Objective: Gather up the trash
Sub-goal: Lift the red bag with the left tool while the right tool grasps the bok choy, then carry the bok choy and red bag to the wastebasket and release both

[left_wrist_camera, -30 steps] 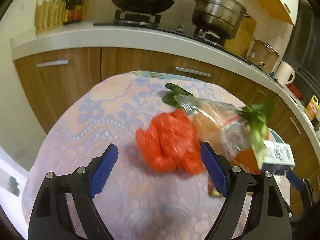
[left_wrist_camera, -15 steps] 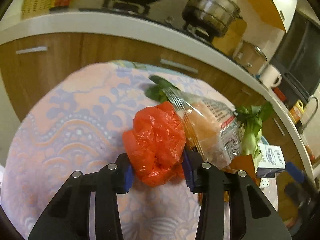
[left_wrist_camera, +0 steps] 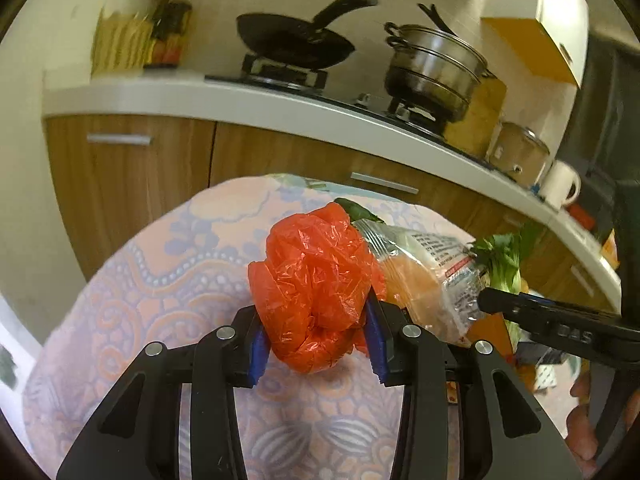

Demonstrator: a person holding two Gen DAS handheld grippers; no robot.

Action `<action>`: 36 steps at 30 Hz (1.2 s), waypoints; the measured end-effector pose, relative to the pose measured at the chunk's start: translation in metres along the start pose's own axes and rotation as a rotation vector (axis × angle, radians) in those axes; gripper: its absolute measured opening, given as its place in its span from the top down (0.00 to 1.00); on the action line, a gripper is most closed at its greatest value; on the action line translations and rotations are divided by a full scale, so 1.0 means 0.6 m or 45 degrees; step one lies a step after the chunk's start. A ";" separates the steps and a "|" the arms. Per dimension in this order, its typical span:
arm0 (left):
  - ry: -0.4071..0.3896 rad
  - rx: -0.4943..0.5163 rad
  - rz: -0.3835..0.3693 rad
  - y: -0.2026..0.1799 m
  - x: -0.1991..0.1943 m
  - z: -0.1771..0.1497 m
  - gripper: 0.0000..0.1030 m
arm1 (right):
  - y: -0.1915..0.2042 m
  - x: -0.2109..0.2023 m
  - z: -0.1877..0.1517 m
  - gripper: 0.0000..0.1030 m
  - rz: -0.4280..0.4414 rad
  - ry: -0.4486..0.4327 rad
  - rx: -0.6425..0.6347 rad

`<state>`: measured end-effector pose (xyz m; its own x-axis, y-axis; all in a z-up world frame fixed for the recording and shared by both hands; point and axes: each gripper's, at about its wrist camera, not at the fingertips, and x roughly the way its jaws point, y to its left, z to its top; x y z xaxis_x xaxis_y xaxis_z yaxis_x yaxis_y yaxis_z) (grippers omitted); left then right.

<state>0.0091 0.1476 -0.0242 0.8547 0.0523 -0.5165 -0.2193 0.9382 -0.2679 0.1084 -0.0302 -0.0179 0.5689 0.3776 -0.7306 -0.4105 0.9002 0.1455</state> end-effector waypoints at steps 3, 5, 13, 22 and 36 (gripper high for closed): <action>0.001 0.001 -0.003 0.002 -0.001 0.001 0.63 | 0.004 -0.005 -0.007 0.74 -0.004 -0.017 -0.023; -0.002 -0.010 0.000 0.007 -0.001 0.002 0.63 | 0.004 -0.011 -0.011 0.75 -0.004 -0.034 -0.032; -0.049 -0.055 0.065 0.020 -0.041 0.003 0.63 | 0.003 -0.074 -0.016 0.76 0.053 -0.154 -0.046; -0.160 -0.005 -0.022 -0.039 -0.134 0.047 0.63 | -0.028 -0.191 -0.023 0.76 0.080 -0.332 -0.026; -0.109 0.254 -0.319 -0.317 -0.129 0.060 0.63 | -0.240 -0.317 -0.063 0.76 -0.152 -0.472 0.189</action>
<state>0.0013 -0.0228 0.0960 0.9086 -0.1679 -0.3825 0.0921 0.9736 -0.2087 0.0321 -0.2400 0.0749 0.8354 0.2968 -0.4627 -0.2345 0.9537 0.1884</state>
